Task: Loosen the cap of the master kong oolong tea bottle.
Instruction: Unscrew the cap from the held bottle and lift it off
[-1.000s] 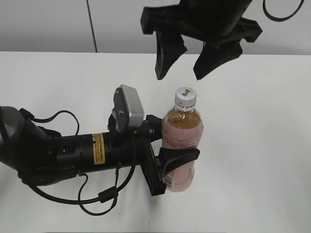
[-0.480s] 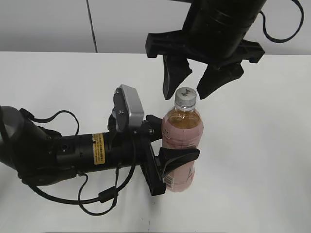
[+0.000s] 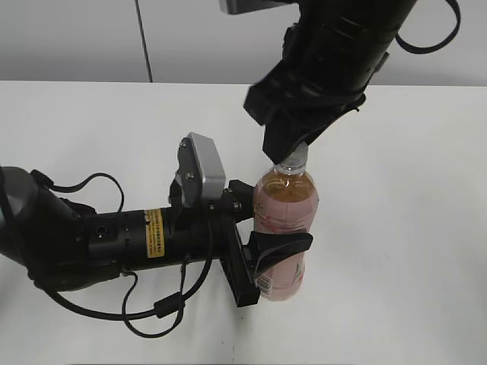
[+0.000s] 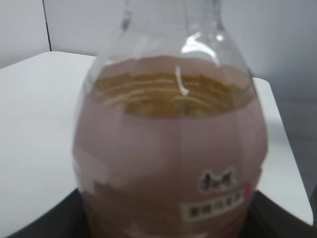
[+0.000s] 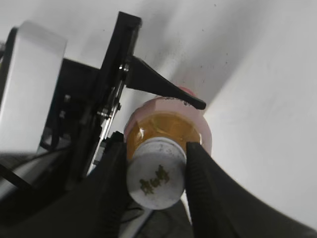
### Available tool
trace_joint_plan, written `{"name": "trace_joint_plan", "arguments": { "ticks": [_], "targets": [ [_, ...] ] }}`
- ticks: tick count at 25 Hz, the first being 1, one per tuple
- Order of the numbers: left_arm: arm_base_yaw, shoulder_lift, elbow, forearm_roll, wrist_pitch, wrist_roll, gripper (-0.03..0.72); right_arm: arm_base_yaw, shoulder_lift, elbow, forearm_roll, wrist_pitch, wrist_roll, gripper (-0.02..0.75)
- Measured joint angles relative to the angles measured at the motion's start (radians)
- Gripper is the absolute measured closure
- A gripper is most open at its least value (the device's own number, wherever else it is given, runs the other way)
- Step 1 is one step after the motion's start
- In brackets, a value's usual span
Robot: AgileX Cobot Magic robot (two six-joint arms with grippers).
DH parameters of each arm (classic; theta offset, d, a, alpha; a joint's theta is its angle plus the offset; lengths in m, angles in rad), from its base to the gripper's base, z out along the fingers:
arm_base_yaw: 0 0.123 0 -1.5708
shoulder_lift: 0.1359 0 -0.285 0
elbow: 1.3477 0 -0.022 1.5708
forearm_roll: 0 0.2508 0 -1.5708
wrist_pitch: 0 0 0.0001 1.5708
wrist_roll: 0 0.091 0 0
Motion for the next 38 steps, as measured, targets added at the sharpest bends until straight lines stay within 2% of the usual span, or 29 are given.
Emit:
{"name": "trace_joint_plan", "arguments": {
  "ticks": [5,8,11,17,20,24,27,33,38],
  "targets": [
    [0.0,0.0,0.0,0.001,0.0,0.0,0.299,0.0,-0.001,0.0,0.005,0.0,-0.69,0.464],
    [0.0,0.0,0.0,0.0,0.0,0.0,0.299,0.0,-0.002,0.0,-0.003,0.003,-1.025,0.464],
    [0.0,0.0,0.0,-0.007,0.003,0.0,0.299,0.003,-0.002,0.0,-0.028,0.004,-1.192,0.464],
    [0.0,0.0,0.0,-0.013,0.003,0.0,0.299,0.004,-0.003,0.0,-0.038,0.003,-1.251,0.464],
    [0.0,0.0,0.0,-0.014,0.003,0.0,0.299,0.004,-0.003,0.0,-0.037,0.003,-1.218,0.446],
    [0.0,0.0,0.0,-0.01,0.001,0.0,0.299,0.001,-0.002,-0.003,-0.055,0.001,-1.092,0.285],
    [0.0,0.0,0.0,-0.009,0.001,0.0,0.299,0.001,0.0,-0.042,-0.025,0.001,-0.948,0.215],
    [0.0,0.0,0.0,-0.008,0.001,0.0,0.299,0.001,0.0,-0.148,0.032,0.001,-0.472,0.193],
    [0.0,0.0,0.0,-0.008,0.001,0.0,0.299,0.001,0.0,-0.159,0.055,0.0,0.011,0.193]
  ]
}}
